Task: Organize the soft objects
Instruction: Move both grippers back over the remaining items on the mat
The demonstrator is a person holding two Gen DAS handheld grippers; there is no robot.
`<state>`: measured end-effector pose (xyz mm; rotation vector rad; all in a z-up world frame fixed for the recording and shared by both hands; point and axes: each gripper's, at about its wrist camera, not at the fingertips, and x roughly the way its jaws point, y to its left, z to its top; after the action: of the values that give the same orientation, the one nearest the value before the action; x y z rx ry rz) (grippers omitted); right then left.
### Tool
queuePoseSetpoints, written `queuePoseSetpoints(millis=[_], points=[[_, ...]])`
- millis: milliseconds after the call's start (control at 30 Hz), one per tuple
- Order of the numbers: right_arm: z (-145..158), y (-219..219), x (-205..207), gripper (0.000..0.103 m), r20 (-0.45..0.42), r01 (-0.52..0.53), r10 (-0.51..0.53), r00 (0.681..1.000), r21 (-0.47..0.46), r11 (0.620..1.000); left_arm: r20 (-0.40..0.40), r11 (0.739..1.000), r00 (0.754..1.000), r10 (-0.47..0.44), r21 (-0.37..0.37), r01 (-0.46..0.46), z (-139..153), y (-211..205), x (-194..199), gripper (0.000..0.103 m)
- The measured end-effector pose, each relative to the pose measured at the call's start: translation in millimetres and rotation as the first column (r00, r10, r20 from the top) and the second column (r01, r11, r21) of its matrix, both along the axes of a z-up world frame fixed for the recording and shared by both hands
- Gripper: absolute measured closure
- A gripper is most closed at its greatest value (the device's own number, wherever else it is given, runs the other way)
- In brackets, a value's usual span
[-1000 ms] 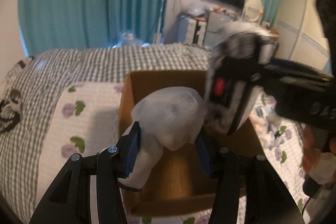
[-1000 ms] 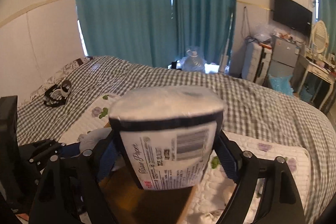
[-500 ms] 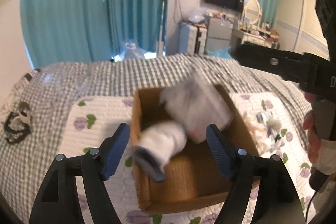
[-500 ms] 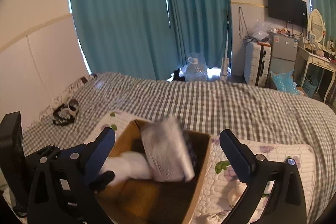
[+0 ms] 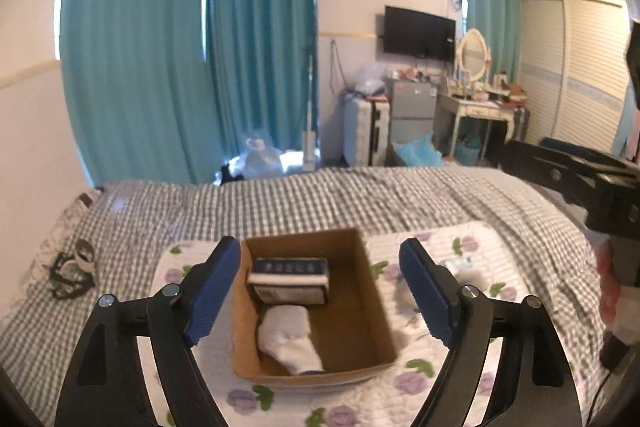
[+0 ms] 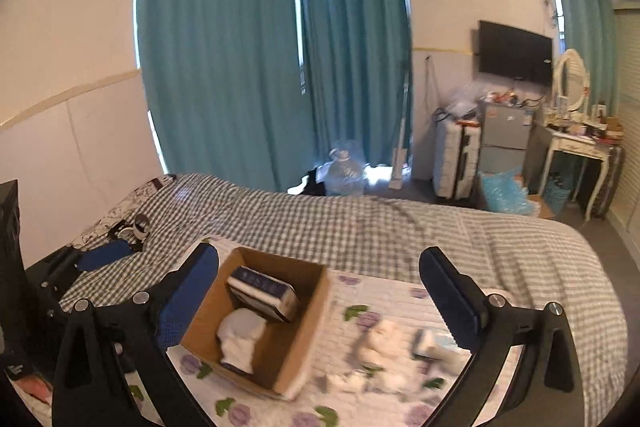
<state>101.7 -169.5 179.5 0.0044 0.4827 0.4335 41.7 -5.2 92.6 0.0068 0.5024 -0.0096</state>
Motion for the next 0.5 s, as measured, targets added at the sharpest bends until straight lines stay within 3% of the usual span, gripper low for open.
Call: queuePoseSetpoints(millis=[200, 500], points=[[-5, -66, -23, 0.002, -0.005, 0.101, -0.102, 0.995, -0.04, 0.994, -0.026, 0.999, 0.999, -0.038, -0.019, 0.037, 2, -50, -9, 0.021], [-64, -142, 1, 0.002, -0.087, 0.188, -0.188, 0.978, -0.008, 0.982, -0.127, 0.993, 0.991, -0.049, -0.116, 0.034, -42, -97, 12, 0.021]])
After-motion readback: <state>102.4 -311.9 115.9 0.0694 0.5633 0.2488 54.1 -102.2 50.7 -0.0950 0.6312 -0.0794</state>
